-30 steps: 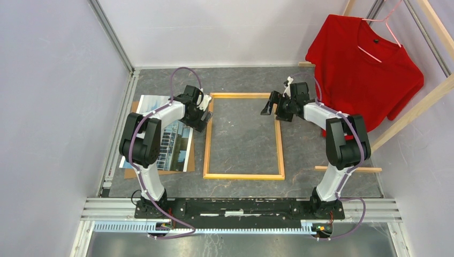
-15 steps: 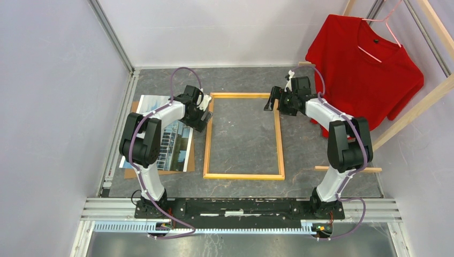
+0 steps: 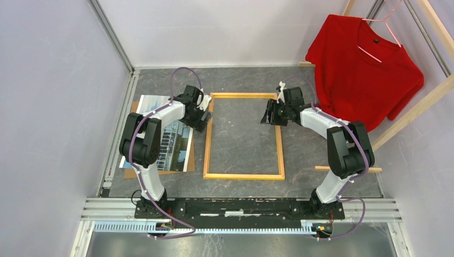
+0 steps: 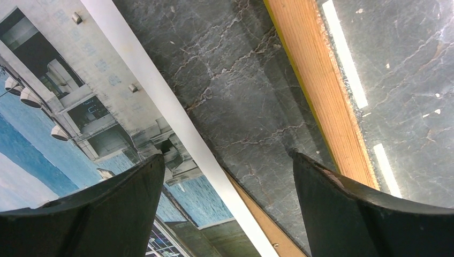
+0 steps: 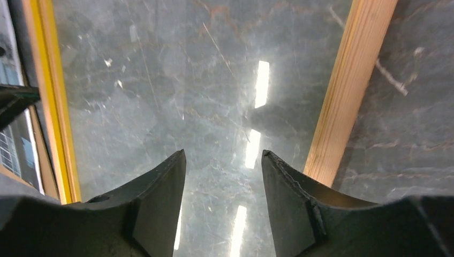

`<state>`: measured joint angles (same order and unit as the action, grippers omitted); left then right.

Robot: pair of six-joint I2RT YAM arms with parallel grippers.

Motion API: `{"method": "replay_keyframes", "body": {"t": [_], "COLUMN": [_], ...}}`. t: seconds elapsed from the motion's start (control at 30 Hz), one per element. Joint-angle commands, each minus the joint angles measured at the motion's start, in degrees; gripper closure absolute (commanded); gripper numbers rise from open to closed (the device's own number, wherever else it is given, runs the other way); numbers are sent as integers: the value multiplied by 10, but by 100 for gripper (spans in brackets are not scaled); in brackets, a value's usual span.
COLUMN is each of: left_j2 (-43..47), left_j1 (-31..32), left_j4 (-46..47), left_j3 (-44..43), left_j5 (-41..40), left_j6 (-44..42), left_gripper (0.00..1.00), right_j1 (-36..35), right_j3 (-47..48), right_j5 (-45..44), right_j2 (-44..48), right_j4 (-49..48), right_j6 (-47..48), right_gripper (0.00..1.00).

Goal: Put the photo into the frame
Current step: Move the photo frame to the center of the board.

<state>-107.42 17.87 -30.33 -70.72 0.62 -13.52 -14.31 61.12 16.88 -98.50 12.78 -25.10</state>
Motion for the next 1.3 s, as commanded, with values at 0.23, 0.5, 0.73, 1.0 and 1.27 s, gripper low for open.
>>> {"method": "replay_keyframes", "body": {"t": [0.23,0.5,0.73,1.0,1.27], "left_j2": [9,-10,-44,-5,41], "left_j1": [7,38,54,-60,-242], "left_j4": [2,-7,-31,-103,-94], "left_j3": [-1,-35,-104,-200,-193], "left_j5": [27,34,33,31,-79], "left_j6": [3,12,17,-1,-43], "left_gripper": [5,5,5,2,1], "right_j1": [-2,-6,-37,-144,-248], "right_j3": [-39,-35,-35,56,290], "right_j5": [-14,-7,-3,-2,-13], "right_j2": [19,57,80,15,-180], "right_j4": [-35,-38,-57,-100,-100], "right_j6": [8,-4,-27,-80,-122], "right_gripper": [43,36,30,26,21]}}
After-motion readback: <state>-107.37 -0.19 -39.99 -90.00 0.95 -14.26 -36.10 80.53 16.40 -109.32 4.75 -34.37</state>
